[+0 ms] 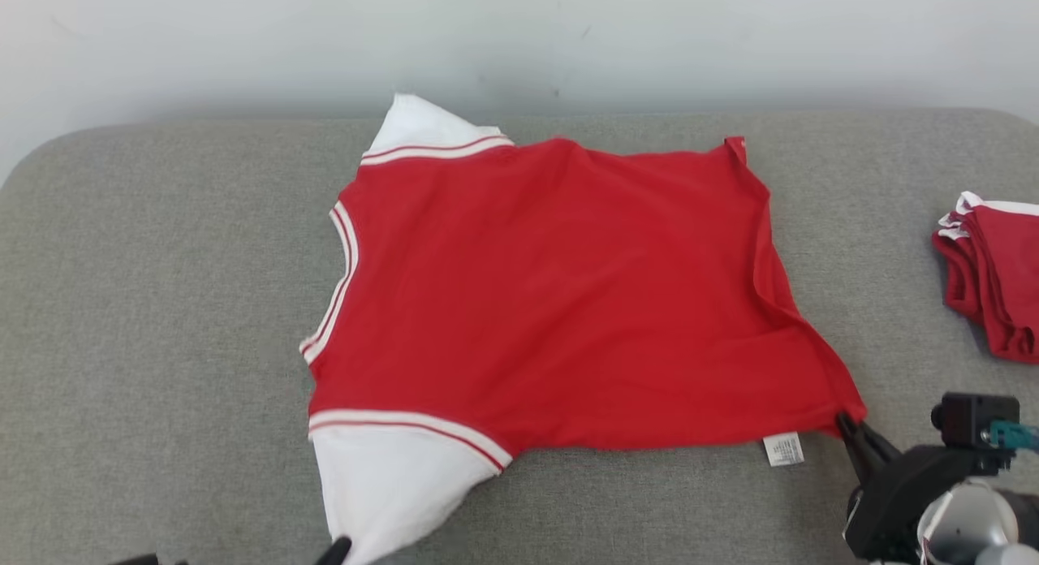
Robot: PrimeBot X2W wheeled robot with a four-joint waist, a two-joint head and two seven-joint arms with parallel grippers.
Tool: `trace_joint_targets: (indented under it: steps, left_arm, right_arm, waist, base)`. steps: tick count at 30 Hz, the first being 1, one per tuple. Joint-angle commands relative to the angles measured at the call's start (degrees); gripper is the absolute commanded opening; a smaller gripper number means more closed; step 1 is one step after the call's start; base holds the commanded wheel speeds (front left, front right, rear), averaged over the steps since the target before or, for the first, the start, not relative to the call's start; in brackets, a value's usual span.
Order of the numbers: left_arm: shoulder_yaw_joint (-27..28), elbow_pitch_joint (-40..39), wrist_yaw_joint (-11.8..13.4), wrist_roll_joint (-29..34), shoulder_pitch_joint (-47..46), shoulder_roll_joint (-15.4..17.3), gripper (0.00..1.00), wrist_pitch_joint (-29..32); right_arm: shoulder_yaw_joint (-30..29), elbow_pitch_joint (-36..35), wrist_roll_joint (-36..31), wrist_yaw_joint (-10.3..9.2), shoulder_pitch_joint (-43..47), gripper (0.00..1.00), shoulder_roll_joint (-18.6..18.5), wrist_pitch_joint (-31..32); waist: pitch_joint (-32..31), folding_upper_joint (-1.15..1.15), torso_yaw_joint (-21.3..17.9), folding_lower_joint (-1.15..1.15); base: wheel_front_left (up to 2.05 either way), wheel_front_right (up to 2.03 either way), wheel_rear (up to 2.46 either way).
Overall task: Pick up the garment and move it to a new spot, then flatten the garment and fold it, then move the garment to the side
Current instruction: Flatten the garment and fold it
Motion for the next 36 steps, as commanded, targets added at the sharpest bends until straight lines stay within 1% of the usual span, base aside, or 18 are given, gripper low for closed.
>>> trace_joint_targets:
  steps: [1, 7, 11, 14, 17, 19, 22, 25, 29, 35, 36]
  left_arm:
    - [0.19, -0.59, 0.05, -0.65, 0.96, 0.42, 0.00, 0.42]
    - [0.28, -4.36, 1.64, -4.04, 5.49, 2.46, 0.00, 3.62]
    - [-0.44, -6.25, 3.62, -5.98, 7.91, 4.17, 0.00, 6.58]
    - [-0.13, -7.78, 5.02, -7.10, 9.63, 5.02, 0.00, 7.68]
    - [1.29, -9.97, 5.09, -8.72, 10.92, 5.37, 0.00, 7.44]
    - [2.83, -11.54, 4.31, -9.91, 11.28, 5.02, 0.00, 6.63]
    - [4.33, -14.19, 2.40, -11.70, 11.27, 4.22, 0.00, 5.90]
    - [5.46, -15.49, 0.83, -11.52, 8.86, 3.12, 0.00, 4.44]
    - [5.49, -13.01, 1.24, -7.11, 3.33, 0.92, 0.00, 1.24]
    - [3.39, -6.15, 2.64, -0.27, -6.12, -4.53, 0.00, -4.30]
    - [3.39, -6.15, 2.64, -0.27, -6.12, -4.53, 0.00, -4.30]
  right_arm:
    - [-0.27, -0.50, 0.11, -0.16, 0.91, 0.00, 0.62, 0.43]
    - [-3.02, -4.53, 0.86, -0.16, 5.26, 0.00, 3.30, 4.62]
    - [-3.88, -7.04, 1.75, -0.16, 8.37, 0.00, 4.31, 8.35]
    - [-4.96, -9.14, 2.41, -0.16, 10.51, 0.00, 4.88, 11.18]
    - [-6.61, -11.32, 2.81, -0.16, 11.63, 0.00, 5.46, 12.17]
    - [-7.45, -12.33, 2.72, -0.16, 12.06, 0.00, 5.74, 12.53]
    - [-7.85, -13.89, 3.38, -0.16, 11.74, 0.00, 6.41, 12.08]
    - [-7.90, -15.10, 4.23, -0.16, 10.53, 0.00, 7.18, 10.97]
    - [-7.33, -15.39, 5.20, -0.16, 8.33, 0.00, 7.98, 9.25]
    - [-5.60, -14.47, 6.66, -0.16, 4.47, 0.00, 8.51, 6.03]
    - [-5.60, -14.47, 6.66, -0.16, 4.47, 0.00, 8.51, 6.03]
  waist:
    - [-0.13, 0.00, -0.13, 0.00]
    - [-0.31, 0.00, -0.25, 0.00]
    - [-0.14, 0.00, -0.21, 0.00]
    - [0.07, 0.00, -0.25, 0.00]
    - [0.35, 0.00, -0.27, 0.00]
    - [0.53, 0.00, -0.25, 0.00]
    - [0.74, 0.00, -0.27, 0.00]
    - [1.05, 0.00, -0.19, 0.00]
    - [1.61, 0.00, 0.03, 0.00]
    - [2.20, 0.00, -0.20, 0.00]
    - [2.20, 0.00, -0.20, 0.00]
  base:
    - [0.00, 0.00, 0.00]
    - [0.00, 0.00, 0.00]
    - [0.00, 0.00, 0.00]
    - [0.00, 0.00, 0.00]
    - [0.00, 0.00, 0.00]
    - [0.00, 0.00, 0.00]
    - [0.00, 0.00, 0.00]
    - [0.00, 0.00, 0.00]
    - [0.00, 0.00, 0.00]
    - [0.00, 0.00, 0.00]
    - [0.00, 0.00, 0.00]
